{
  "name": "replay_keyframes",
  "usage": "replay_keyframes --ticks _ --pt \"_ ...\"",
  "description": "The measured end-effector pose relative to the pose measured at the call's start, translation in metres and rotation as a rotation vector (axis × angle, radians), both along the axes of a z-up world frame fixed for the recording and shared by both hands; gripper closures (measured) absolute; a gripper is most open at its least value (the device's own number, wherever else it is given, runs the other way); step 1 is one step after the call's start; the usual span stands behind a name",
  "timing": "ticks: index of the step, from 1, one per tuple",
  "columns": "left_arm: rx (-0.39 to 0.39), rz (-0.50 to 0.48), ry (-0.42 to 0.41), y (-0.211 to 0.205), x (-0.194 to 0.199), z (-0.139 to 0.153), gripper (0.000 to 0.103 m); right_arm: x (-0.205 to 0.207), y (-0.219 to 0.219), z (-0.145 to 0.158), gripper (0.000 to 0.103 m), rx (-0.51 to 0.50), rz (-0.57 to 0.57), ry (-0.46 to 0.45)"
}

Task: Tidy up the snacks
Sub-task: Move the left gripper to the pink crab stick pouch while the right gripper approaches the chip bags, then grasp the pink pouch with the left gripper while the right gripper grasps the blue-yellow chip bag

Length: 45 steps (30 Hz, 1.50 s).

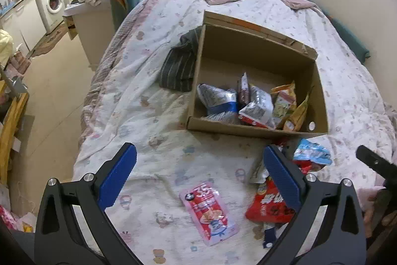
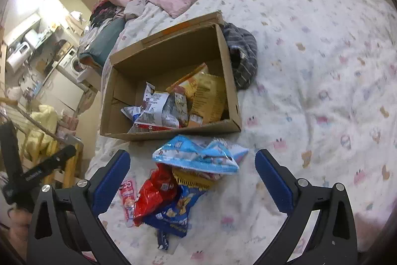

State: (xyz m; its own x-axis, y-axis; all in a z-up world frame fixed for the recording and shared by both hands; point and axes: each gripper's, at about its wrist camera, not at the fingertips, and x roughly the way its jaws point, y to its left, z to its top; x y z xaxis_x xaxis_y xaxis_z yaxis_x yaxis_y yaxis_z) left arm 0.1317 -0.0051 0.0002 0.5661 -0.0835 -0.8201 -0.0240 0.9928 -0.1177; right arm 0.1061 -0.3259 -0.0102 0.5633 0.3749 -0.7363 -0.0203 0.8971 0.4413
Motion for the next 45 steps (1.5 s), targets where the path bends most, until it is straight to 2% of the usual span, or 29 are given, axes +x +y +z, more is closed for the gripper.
replay_keyframes --ticks 4,9,13,17,20,23,27,29,33,35,37,39,41,42,45 --pt "-0.012 0.025 0.080 0.004 -0.002 -0.018 0.002 -0.002 -0.002 -0.001 0.000 -0.008 -0.005 0.013" --pt "-0.099 0.100 0.255 0.016 -0.001 -0.061 0.002 -0.003 -0.002 -0.003 0.000 -0.009 0.002 0.022" --pt "-0.092 0.118 0.324 0.006 -0.002 -0.087 0.003 -0.002 0.000 -0.003 0.000 0.001 0.011 0.028" --pt "-0.144 0.189 0.441 -0.001 -0.007 -0.127 0.003 -0.003 0.002 -0.001 0.000 -0.014 0.022 0.017" --pt "-0.113 0.233 0.514 -0.007 -0.015 -0.150 0.003 -0.004 -0.003 -0.002 0.000 -0.013 0.019 0.022" --pt "-0.028 0.221 0.507 -0.023 -0.017 -0.154 0.003 -0.007 -0.011 -0.003 0.000 0.021 0.014 0.027" --pt "0.030 0.231 0.485 -0.042 -0.026 -0.158 0.003 -0.009 -0.017 0.001 0.000 0.041 0.008 0.019" --pt "0.033 0.223 0.490 -0.048 -0.027 -0.160 0.003 -0.008 -0.018 0.001 0.000 0.046 0.011 0.019" --pt "-0.001 0.212 0.491 -0.045 -0.028 -0.160 0.013 -0.007 -0.018 -0.006 0.000 0.071 0.025 0.051" --pt "0.002 0.196 0.481 -0.039 -0.027 -0.157 0.021 -0.004 -0.016 -0.021 0.000 0.142 0.050 0.123" --pt "0.006 0.162 0.471 -0.038 -0.029 -0.152 0.034 0.000 -0.013 -0.042 0.000 0.189 0.056 0.221" --pt "0.000 0.144 0.466 -0.033 -0.029 -0.145 0.041 0.001 -0.010 -0.067 0.001 0.226 0.045 0.330" --pt "-0.028 0.148 0.471 -0.027 -0.027 -0.145 0.044 0.004 -0.007 -0.094 0.007 0.281 0.044 0.444" --pt "-0.035 0.150 0.472 -0.024 -0.027 -0.144 0.047 0.006 -0.004 -0.100 0.014 0.284 0.048 0.463" --pt "-0.044 0.130 0.470 -0.013 -0.025 -0.143 0.049 0.013 0.008 -0.105 0.018 0.255 0.067 0.473"
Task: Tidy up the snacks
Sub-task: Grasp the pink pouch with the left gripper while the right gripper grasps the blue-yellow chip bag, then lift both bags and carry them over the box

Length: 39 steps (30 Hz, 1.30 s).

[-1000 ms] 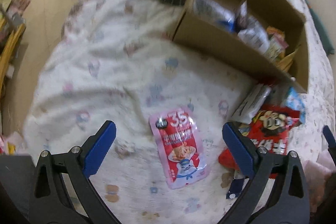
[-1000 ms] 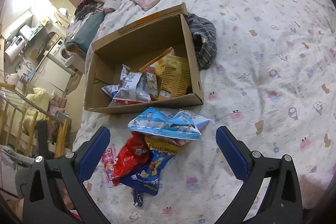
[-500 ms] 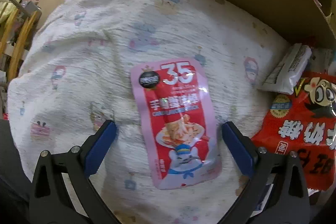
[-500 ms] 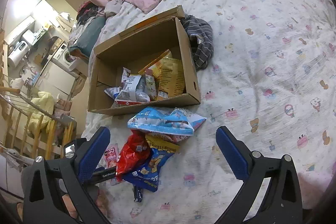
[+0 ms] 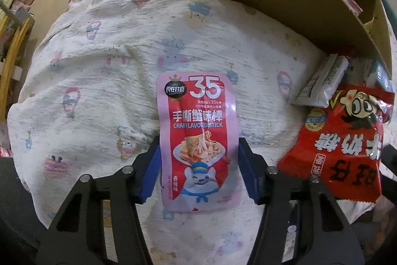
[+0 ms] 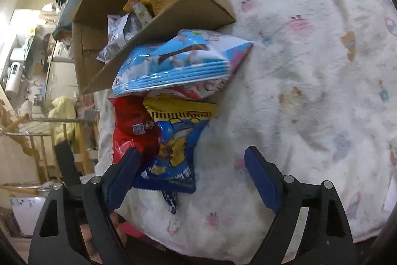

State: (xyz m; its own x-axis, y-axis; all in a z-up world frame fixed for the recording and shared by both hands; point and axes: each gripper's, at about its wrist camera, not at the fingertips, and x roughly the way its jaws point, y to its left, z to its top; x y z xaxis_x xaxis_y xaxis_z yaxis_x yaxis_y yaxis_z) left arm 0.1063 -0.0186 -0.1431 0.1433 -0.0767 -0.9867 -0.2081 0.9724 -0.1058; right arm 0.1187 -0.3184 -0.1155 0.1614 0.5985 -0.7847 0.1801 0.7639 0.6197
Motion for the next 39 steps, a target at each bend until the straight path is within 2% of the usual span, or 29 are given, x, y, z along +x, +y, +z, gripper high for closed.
replay_keyframes --ticks 2,5,11,13,14,19,24,29,33,39 --pt "-0.006 -0.014 -0.004 0.012 0.001 0.001 0.049 0.003 0.009 -0.002 0.021 -0.017 0.016 0.005" --pt "-0.008 -0.031 -0.021 0.015 0.003 0.007 0.050 0.007 0.021 -0.004 0.023 -0.111 0.035 0.007" --pt "0.033 -0.082 -0.073 0.025 0.006 0.021 0.051 0.017 0.050 -0.015 0.032 -0.165 0.099 0.036" --pt "0.029 -0.084 -0.091 0.029 0.005 0.026 0.051 0.019 0.058 -0.017 0.044 -0.176 0.132 0.037" --pt "0.031 -0.084 -0.099 0.031 0.004 0.028 0.051 0.020 0.062 -0.015 0.046 -0.177 0.136 0.038" --pt "0.029 -0.083 -0.107 0.033 0.001 0.032 0.051 0.016 0.068 -0.010 0.075 -0.189 0.176 -0.008" --pt "0.039 -0.095 -0.112 0.032 0.002 0.029 0.051 0.005 0.058 0.001 0.078 -0.174 0.186 -0.064" --pt "0.045 -0.096 -0.113 0.010 -0.003 0.022 0.051 -0.008 0.041 0.013 0.078 -0.155 0.176 -0.082" --pt "0.056 -0.109 -0.129 0.002 -0.004 0.027 0.051 -0.019 0.037 0.026 0.081 -0.150 0.179 -0.106" --pt "0.076 -0.118 -0.174 -0.007 -0.007 0.043 0.051 -0.029 0.034 0.061 0.086 -0.165 0.197 -0.208"
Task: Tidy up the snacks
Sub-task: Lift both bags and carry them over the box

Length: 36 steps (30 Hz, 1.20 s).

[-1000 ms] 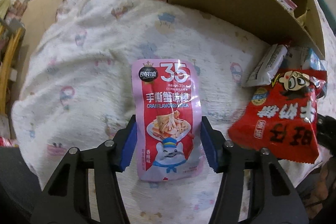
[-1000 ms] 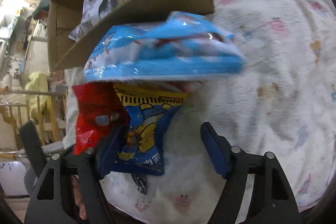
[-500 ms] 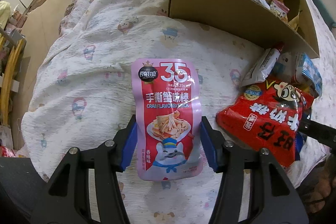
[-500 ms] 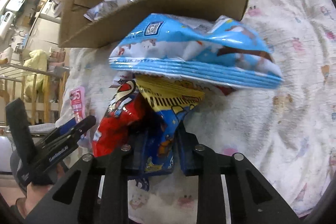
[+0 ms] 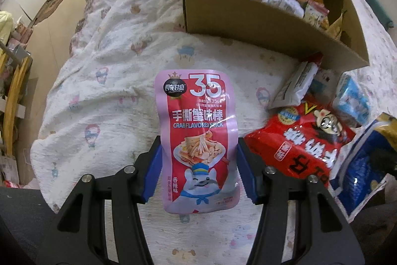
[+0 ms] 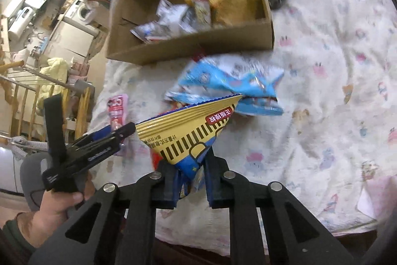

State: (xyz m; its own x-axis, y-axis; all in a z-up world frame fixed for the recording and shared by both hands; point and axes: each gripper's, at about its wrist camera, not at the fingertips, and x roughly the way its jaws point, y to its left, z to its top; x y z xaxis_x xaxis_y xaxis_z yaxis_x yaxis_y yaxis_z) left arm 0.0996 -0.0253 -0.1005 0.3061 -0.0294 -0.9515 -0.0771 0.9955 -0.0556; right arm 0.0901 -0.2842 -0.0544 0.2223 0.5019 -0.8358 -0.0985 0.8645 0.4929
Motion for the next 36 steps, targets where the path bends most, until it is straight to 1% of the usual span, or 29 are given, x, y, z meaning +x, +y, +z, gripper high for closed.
replay_keyframes --ticks 2,5,6,8,10,11,14,16,18,21,24,27,30,33,36 --pt "0.004 -0.002 -0.023 0.001 0.000 0.008 0.051 -0.001 -0.004 0.014 0.086 0.010 -0.006 -0.041" --pt "-0.008 0.000 -0.068 0.004 0.000 0.027 0.051 -0.001 -0.011 0.033 0.086 0.041 -0.029 -0.100" --pt "-0.004 -0.005 -0.089 0.003 0.001 0.034 0.051 0.000 -0.014 0.039 0.086 0.066 -0.046 -0.120" --pt "0.041 -0.016 -0.124 -0.001 0.006 0.047 0.051 0.003 -0.019 0.049 0.086 0.130 -0.093 -0.162" --pt "0.028 -0.026 -0.130 -0.004 0.014 0.056 0.051 0.011 -0.021 0.057 0.086 0.193 -0.125 -0.183" --pt "0.030 -0.035 -0.136 -0.007 0.019 0.062 0.051 0.016 -0.018 0.061 0.086 0.207 -0.130 -0.196" --pt "0.036 -0.066 -0.162 -0.013 0.032 0.079 0.051 0.033 -0.015 0.071 0.086 0.218 -0.139 -0.212" --pt "0.051 -0.091 -0.191 -0.019 0.046 0.093 0.051 0.047 -0.016 0.080 0.086 0.221 -0.168 -0.235" --pt "0.063 -0.111 -0.208 -0.022 0.062 0.101 0.051 0.060 -0.019 0.088 0.086 0.234 -0.191 -0.253" --pt "0.062 -0.122 -0.225 -0.025 0.083 0.111 0.051 0.079 -0.021 0.096 0.086 0.246 -0.205 -0.266" --pt "0.078 -0.144 -0.264 -0.030 0.102 0.123 0.051 0.098 -0.020 0.098 0.086 0.252 -0.214 -0.268" --pt "0.127 -0.179 -0.311 -0.036 0.114 0.128 0.051 0.122 -0.017 0.091 0.086 0.246 -0.217 -0.255" --pt "0.120 -0.169 -0.302 -0.036 0.137 0.125 0.051 0.140 -0.015 0.080 0.086 0.251 -0.223 -0.247" --pt "0.112 -0.154 -0.290 -0.037 0.157 0.118 0.051 0.156 -0.014 0.062 0.086 0.293 -0.247 -0.235" --pt "0.118 -0.143 -0.300 -0.037 0.169 0.111 0.051 0.169 -0.014 0.043 0.086 0.325 -0.266 -0.205"
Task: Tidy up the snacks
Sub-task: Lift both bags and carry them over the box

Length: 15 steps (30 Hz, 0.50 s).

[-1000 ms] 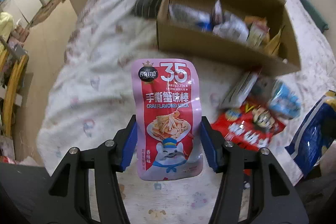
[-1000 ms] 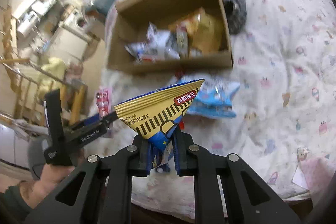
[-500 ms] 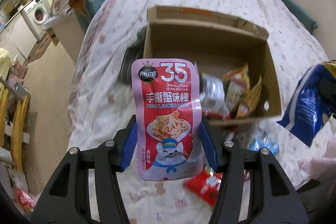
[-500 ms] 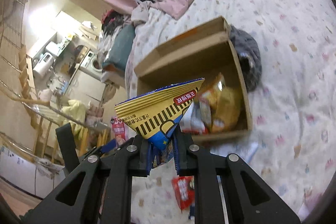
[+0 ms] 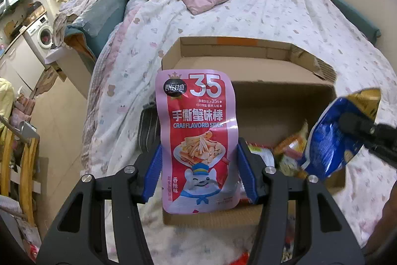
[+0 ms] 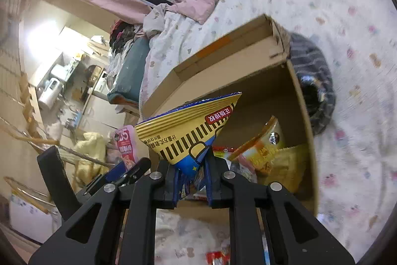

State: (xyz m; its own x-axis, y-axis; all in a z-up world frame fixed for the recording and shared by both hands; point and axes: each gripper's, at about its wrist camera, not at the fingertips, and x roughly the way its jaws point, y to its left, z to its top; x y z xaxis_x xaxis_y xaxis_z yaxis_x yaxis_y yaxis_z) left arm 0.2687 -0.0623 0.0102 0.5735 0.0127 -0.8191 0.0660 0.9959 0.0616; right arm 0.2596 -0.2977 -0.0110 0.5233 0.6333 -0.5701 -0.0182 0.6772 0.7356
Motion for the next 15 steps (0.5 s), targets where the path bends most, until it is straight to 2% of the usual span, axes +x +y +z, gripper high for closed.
replay_keyframes --ticks 5,15 --pt "0.010 -0.024 -0.031 -0.002 0.008 -0.013 0.051 0.019 0.002 -0.029 0.086 0.047 -0.014 0.064" --pt "0.008 -0.101 0.005 -0.012 0.019 -0.034 0.051 0.042 0.014 -0.064 0.086 0.045 0.006 0.133"
